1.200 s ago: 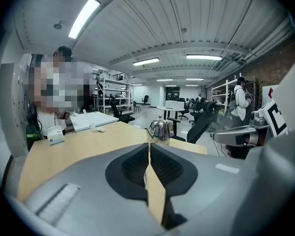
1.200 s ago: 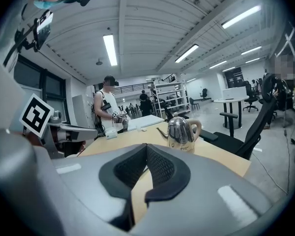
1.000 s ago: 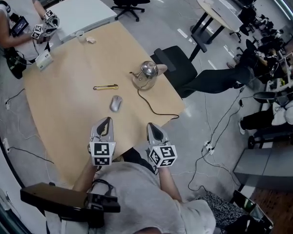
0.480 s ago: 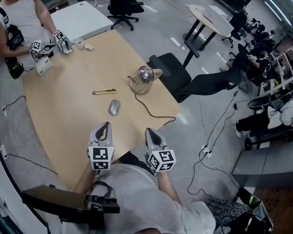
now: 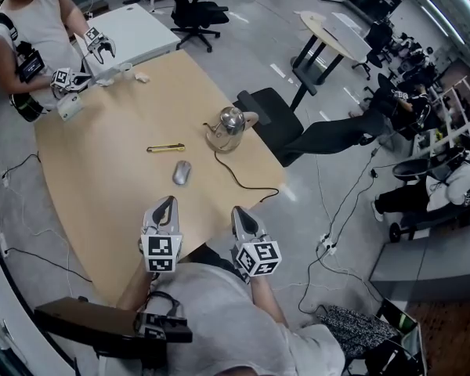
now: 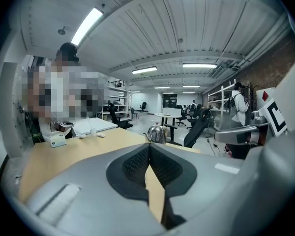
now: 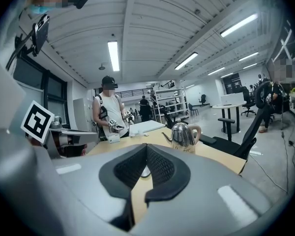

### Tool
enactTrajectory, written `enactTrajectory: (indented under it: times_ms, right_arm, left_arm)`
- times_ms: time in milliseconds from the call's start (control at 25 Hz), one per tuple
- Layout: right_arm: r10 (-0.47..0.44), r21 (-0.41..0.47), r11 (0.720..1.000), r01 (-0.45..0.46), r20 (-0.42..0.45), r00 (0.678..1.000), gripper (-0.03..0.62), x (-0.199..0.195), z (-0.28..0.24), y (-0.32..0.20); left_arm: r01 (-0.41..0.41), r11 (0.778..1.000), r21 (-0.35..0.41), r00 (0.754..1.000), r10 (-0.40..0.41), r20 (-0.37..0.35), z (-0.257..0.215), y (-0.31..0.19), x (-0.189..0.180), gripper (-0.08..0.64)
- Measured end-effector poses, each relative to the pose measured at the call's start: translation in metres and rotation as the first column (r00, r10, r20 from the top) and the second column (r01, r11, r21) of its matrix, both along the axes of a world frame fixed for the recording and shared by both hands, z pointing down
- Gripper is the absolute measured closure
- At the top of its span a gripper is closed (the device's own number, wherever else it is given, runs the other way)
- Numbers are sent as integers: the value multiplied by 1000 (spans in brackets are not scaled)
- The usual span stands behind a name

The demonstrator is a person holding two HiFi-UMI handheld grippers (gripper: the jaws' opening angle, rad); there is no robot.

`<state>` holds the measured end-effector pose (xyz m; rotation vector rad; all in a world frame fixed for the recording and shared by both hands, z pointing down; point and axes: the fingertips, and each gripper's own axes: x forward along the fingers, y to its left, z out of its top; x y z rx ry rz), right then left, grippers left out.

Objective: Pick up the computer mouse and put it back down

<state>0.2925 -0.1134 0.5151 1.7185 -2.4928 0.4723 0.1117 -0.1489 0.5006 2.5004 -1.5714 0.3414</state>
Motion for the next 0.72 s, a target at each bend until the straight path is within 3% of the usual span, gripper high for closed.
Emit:
enactTrajectory:
  times_ms: [720]
  right_arm:
    - [10, -15, 1000, -10, 4, 1000, 586, 0, 2, 4]
  left_arm:
    - [-14, 1000, 5, 1000, 13, 10, -3, -2, 1, 543]
